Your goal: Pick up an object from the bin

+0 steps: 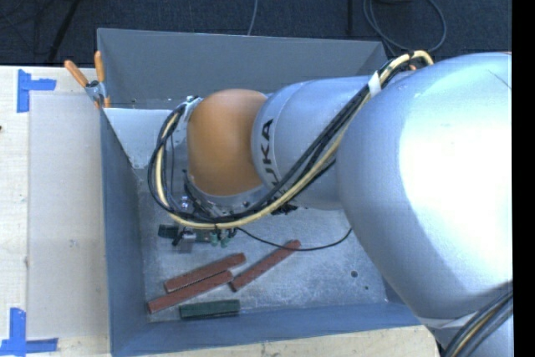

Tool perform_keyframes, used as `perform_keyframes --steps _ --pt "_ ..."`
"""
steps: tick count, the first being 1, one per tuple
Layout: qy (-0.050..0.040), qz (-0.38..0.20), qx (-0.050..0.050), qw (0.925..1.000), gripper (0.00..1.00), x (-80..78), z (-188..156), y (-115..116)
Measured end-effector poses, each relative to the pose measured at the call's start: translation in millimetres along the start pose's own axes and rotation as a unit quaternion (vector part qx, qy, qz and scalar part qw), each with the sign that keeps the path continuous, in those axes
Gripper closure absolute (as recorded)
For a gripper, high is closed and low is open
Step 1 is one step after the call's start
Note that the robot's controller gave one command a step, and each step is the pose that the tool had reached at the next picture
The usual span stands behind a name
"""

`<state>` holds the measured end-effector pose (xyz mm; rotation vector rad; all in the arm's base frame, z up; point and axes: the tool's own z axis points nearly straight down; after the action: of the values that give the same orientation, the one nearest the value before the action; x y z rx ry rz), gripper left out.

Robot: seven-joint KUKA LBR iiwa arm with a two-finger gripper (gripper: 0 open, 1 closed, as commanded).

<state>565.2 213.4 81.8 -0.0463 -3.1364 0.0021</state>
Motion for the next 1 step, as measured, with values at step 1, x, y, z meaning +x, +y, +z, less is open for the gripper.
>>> perform_keyframes --steps 1 --pt "-0.0021 0.0 -0.001 1.0 1.0 -1.0 -9.3 0.2"
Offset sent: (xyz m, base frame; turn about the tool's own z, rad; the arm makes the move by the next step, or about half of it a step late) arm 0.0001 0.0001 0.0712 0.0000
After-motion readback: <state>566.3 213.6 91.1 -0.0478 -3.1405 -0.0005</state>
